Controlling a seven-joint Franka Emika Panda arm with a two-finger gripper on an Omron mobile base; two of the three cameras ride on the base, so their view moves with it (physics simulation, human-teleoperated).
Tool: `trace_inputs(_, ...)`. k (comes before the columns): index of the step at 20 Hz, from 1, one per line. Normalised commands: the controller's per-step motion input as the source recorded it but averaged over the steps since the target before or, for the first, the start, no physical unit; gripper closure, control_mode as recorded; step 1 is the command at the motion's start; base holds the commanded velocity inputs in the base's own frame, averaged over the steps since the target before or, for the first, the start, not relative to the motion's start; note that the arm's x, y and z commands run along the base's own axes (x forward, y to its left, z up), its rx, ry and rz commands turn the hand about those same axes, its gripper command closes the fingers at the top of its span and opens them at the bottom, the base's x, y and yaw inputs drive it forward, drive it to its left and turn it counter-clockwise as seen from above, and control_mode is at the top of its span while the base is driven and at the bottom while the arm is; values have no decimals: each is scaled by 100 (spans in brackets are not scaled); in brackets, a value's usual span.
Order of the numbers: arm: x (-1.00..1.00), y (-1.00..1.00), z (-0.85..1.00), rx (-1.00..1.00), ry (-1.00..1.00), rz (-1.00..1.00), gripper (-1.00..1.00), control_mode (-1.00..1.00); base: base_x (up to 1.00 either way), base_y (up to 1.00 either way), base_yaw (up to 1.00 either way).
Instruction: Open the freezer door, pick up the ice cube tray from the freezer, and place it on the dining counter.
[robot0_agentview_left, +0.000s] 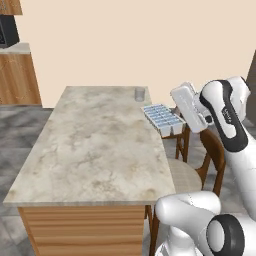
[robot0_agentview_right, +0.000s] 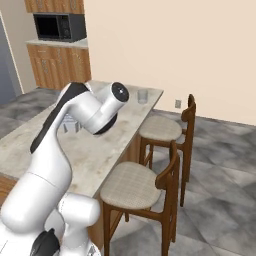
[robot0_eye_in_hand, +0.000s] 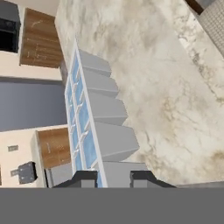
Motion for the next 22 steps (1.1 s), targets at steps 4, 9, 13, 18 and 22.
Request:
trace_inputs(4, 56, 0, -39, 0, 12, -3, 100, -100, 0, 0, 0)
trace_inputs(9, 13, 3, -62, 0, 7, -6, 100, -100, 0, 0, 0)
trace_inputs(13, 1, 3, -94, 0, 0, -1, 100, -100, 0, 0, 0)
trace_inputs(18, 13, 23, -74, 0, 0, 0, 100, -100, 0, 0, 0)
trace_inputs(22, 23, 28, -50, -1, 0, 0, 100, -100, 0, 0, 0)
